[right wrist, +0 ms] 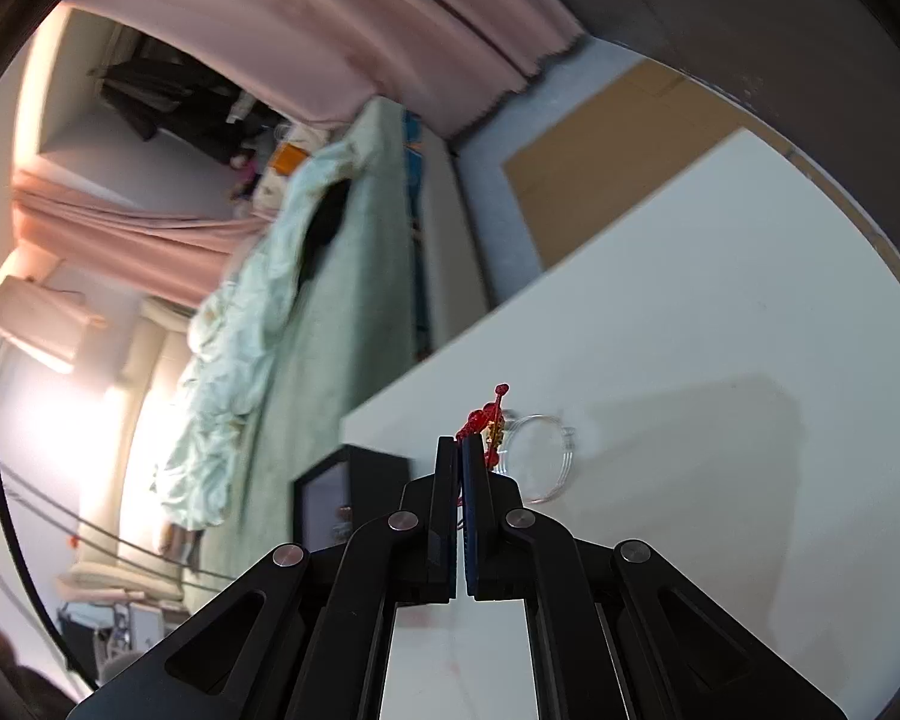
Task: Organize jewelry
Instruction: 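Carry the chain over the box with the left tool while the right tool grasps the red bracelet, then drop the chain into the box with the left tool while the right tool carries the red bracelet over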
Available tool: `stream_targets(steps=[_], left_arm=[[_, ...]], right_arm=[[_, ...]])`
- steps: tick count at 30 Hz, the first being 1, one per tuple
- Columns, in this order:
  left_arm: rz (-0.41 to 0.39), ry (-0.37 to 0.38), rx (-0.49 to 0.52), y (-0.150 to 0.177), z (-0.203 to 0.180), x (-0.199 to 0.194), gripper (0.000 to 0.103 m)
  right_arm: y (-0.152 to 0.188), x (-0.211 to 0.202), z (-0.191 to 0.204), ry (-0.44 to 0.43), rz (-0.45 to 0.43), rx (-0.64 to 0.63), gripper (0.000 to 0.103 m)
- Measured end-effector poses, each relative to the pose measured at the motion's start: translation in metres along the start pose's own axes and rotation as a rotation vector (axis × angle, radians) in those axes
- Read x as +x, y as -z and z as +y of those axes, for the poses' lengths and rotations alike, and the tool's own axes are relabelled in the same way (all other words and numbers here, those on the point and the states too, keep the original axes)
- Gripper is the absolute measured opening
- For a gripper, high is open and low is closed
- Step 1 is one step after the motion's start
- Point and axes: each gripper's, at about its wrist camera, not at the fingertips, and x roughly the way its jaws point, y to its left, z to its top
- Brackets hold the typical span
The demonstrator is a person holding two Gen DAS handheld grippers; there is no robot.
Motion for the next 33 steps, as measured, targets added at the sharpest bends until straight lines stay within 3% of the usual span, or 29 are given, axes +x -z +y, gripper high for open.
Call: stream_targets(steps=[9, 16, 20, 25, 27, 28, 29, 31, 33], left_arm=[[0.039, 0.024, -0.035, 0.03, 0.003, 0.012, 0.002], [0.161, 0.015, -0.089, 0.088, 0.007, 0.049, 0.002], [0.237, 0.037, -0.17, 0.125, 0.018, 0.069, 0.002], [0.337, 0.123, -0.304, 0.166, 0.031, 0.093, 0.005], [0.379, 0.146, -0.318, 0.185, 0.034, 0.103, 0.012], [0.381, 0.149, -0.324, 0.192, 0.034, 0.105, 0.024], [0.386, 0.148, -0.334, 0.199, 0.037, 0.106, 0.044], [0.434, 0.131, -0.364, 0.206, 0.044, 0.108, 0.063], [0.411, 0.153, -0.398, 0.204, 0.053, 0.104, 0.065]], right_arm=[[0.018, -0.018, 0.035, -0.132, -0.039, -0.087, 0.003], [0.028, -0.013, 0.047, -0.219, -0.024, -0.059, 0.003], [0.034, -0.006, 0.054, -0.228, -0.02, -0.071, 0.003], [0.039, 0.0, 0.063, -0.231, -0.021, -0.102, 0.003], [0.04, 0.003, 0.067, -0.228, -0.021, -0.12, 0.003], [0.041, 0.004, 0.069, -0.228, -0.022, -0.128, 0.003], [0.041, 0.007, 0.071, -0.228, -0.023, -0.133, 0.003], [0.043, 0.011, 0.073, -0.228, -0.023, -0.144, 0.003], [0.046, 0.016, 0.076, -0.232, -0.023, -0.159, 0.003]])
